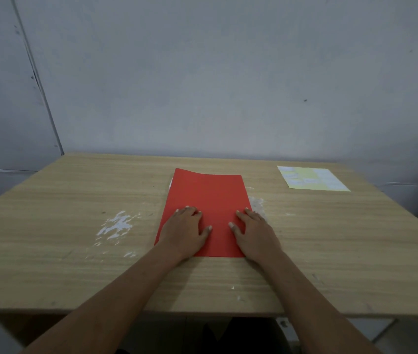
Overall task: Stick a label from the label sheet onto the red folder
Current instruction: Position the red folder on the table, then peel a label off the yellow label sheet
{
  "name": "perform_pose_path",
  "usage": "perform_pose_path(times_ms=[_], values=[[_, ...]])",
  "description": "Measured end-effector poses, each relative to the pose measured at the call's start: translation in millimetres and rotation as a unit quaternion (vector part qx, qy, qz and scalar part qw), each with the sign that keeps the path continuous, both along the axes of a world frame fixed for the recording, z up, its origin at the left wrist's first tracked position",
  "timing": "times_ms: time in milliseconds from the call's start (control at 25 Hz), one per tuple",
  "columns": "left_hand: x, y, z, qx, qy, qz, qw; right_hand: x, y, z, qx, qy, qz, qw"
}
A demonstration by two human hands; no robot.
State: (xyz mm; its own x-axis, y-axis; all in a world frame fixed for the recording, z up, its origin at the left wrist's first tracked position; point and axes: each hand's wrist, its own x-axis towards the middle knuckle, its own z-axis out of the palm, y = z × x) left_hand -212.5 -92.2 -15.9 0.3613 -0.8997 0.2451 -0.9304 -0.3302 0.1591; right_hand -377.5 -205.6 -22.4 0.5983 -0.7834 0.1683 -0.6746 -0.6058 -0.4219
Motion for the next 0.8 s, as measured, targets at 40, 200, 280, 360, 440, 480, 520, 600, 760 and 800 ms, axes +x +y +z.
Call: perform_pose_path(times_ms=[40, 200, 280, 360, 440, 480, 520, 600, 760, 800], values=[[-1, -1, 2, -0.006, -0.001, 0.001, 1.000, -1, -2, 2, 0.006, -0.021, -0.002, 1.000], [-6, -16, 8, -0.020, -0.002, -0.012, 1.000, -14, -14, 8, -0.030, -0.030, -0.026, 0.999], [-14, -27, 10, -0.025, 0.007, -0.027, 0.999, -23, -22, 8, -0.040, -0.013, -0.037, 0.998], [-23, -40, 13, -0.031, 0.017, -0.041, 0.999, -31, -30, 7, -0.050, -0.002, -0.038, 0.998], [-34, -54, 14, -0.030, 0.026, -0.056, 0.998, -41, -40, 5, -0.055, 0.001, -0.045, 0.997], [-40, -63, 13, -0.025, 0.031, -0.063, 0.997, -45, -45, 4, -0.053, 0.002, -0.052, 0.997], [-45, -70, 13, -0.021, 0.033, -0.070, 0.997, -50, -49, 4, -0.053, 0.006, -0.061, 0.997], [-56, -88, 12, -0.013, 0.044, -0.084, 0.995, -58, -60, 2, -0.051, 0.015, -0.078, 0.996], [-78, -124, 14, -0.024, 0.073, -0.106, 0.991, -66, -85, 3, -0.052, 0.020, -0.096, 0.994], [-83, -134, 15, -0.024, 0.079, -0.109, 0.991, -67, -94, 4, -0.050, 0.019, -0.100, 0.994]])
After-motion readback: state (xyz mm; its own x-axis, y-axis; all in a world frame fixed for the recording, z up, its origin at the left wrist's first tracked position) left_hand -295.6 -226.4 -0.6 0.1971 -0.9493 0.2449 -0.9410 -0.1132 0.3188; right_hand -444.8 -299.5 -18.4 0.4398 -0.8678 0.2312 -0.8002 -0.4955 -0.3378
